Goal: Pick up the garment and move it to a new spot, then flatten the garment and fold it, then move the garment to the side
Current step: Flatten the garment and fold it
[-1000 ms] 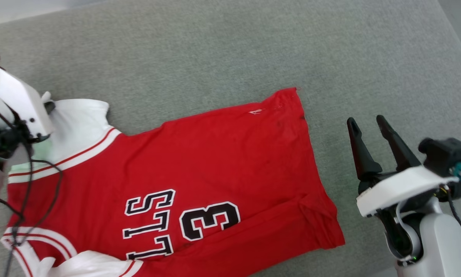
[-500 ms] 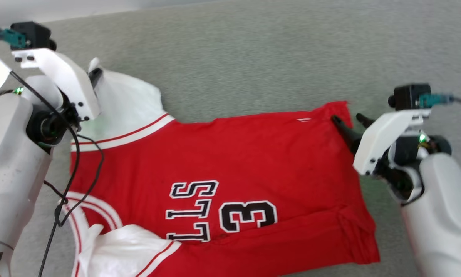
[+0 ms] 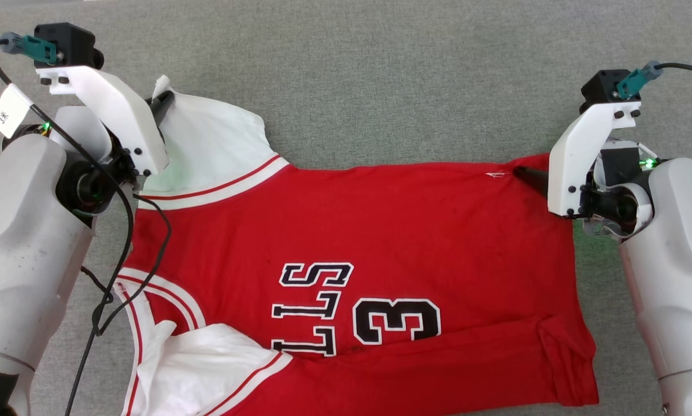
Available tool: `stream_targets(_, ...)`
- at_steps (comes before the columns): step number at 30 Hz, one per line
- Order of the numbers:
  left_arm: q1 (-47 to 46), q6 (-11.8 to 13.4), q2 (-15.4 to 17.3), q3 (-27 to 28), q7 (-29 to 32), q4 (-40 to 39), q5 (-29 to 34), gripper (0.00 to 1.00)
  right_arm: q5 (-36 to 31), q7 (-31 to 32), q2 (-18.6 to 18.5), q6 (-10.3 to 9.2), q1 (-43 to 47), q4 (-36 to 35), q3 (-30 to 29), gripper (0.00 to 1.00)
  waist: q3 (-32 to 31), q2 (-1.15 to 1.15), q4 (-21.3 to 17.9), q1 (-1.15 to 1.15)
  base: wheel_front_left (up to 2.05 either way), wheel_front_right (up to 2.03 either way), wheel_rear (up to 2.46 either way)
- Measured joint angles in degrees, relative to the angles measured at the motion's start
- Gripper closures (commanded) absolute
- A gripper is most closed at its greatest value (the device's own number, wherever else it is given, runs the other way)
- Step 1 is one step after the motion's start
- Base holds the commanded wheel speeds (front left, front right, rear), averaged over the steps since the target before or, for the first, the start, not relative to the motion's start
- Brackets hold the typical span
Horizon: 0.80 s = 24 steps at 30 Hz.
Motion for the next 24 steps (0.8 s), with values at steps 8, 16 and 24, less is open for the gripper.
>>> stream_targets(8,0.14,-1.03,0.42,-0.18,-1.98,1.02,0.4,1.0,-0.15,-2.97,0.46,-0.04,0.04,0.08,-0.11,1.0,-1.83,0.0,-0.32,0.01,0.0,0.0,0.0)
stream_targets(16,4.43,-0.49,1.91,1.58,-6.53,-1.56,-0.6,1.0,0.74,-7.48,-0.85,-0.04,3.82,-6.71,-1.42,1.0,-6.65,0.0,-0.24,0.0,0.0,0.0,0.0)
stream_targets(24,20.78,3.26,5.03,3.81,-12.26,-11.57,-3.58,1.0,1.33,-9.14,-1.33,-0.04,17.44,-14.39,-2.29,1.0,-12.62,0.0,0.27,0.0,0.0,0.0,0.0)
